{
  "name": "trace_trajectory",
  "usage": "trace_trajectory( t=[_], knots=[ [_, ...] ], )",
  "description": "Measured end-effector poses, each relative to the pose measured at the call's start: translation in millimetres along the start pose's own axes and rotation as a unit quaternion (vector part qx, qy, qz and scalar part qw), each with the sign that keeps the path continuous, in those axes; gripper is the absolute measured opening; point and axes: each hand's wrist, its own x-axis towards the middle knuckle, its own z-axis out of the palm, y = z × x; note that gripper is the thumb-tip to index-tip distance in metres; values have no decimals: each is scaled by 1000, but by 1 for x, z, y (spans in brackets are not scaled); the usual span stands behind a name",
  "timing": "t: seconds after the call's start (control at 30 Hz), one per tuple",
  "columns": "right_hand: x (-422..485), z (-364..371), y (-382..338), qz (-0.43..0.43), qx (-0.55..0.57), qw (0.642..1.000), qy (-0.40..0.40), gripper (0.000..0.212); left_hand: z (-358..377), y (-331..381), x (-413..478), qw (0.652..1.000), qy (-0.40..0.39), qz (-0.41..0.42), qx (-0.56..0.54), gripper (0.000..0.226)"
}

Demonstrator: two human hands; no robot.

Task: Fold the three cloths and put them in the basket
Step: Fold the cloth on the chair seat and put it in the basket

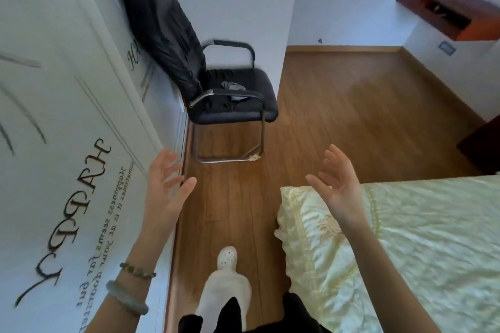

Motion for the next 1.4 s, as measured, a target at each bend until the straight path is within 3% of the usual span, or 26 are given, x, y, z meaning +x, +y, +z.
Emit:
trace_trajectory(
  t=[0.33,0.7,1.17,1.4],
  knots=[
    [168,51,-1,13,-17,996,82,73,45,-38,213,997,-79,5,-2,66],
    [310,56,22,41,-36,991,120,73,116,-74,356,991,-131,-14,-7,66],
    [600,34,60,47,-87,995,26,73,256,-116,552,999,-34,-40,-5,69],
    [693,30,76,40,-97,994,-36,71,307,-135,610,997,-8,-72,-5,67]
  ],
)
